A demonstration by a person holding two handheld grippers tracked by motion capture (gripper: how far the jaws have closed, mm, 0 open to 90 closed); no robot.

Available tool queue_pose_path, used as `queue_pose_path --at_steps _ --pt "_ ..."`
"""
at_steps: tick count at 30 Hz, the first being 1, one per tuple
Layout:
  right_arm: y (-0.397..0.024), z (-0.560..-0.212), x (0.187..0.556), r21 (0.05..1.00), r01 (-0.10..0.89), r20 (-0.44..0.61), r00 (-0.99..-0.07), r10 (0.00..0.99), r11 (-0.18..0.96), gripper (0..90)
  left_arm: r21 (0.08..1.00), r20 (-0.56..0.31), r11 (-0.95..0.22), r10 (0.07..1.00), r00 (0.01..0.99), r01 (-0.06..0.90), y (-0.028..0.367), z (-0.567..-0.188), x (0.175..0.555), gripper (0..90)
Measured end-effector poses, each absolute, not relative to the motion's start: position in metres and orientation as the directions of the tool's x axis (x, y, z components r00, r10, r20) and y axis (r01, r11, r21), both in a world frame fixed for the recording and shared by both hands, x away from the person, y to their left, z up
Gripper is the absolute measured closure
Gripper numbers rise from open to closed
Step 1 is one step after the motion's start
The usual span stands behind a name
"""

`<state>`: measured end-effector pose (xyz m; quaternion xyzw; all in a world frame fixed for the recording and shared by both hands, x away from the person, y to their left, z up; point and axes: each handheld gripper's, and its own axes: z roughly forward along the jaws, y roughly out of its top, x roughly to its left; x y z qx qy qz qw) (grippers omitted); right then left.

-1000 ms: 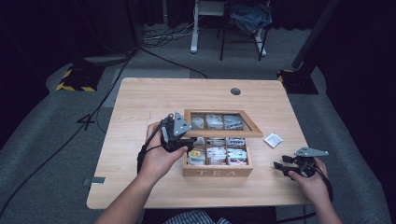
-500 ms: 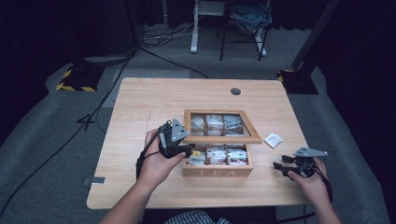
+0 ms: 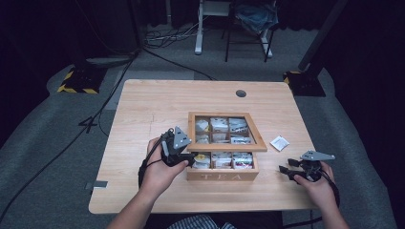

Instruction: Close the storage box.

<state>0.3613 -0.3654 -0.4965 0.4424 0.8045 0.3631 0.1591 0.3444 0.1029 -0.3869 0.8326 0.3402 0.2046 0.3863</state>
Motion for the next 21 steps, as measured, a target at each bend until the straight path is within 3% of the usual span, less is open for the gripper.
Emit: queue_pose_path --at_steps 6,14,21 --pt "-0.365 -0.497 0.361 0.73 0.594 0.069 -0.556 0.828 0.338 43.4 0.781 0.044 -0.454 0.725 0.687 0.428 0.105 -0.394 0.343 38.6" --pt "-0.364 -0.498 0.36 0.737 0.586 0.067 -0.559 0.826 0.336 42.9 0.75 0.082 -0.501 0.717 0.692 0.431 0.102 -0.398 0.342 41.3" --pt "-0.365 -0.5 0.36 0.747 0.577 0.069 -0.56 0.826 0.329 42.9 0.739 0.054 -0.503 0.706 0.706 0.447 0.102 -0.4 0.34 42.5"
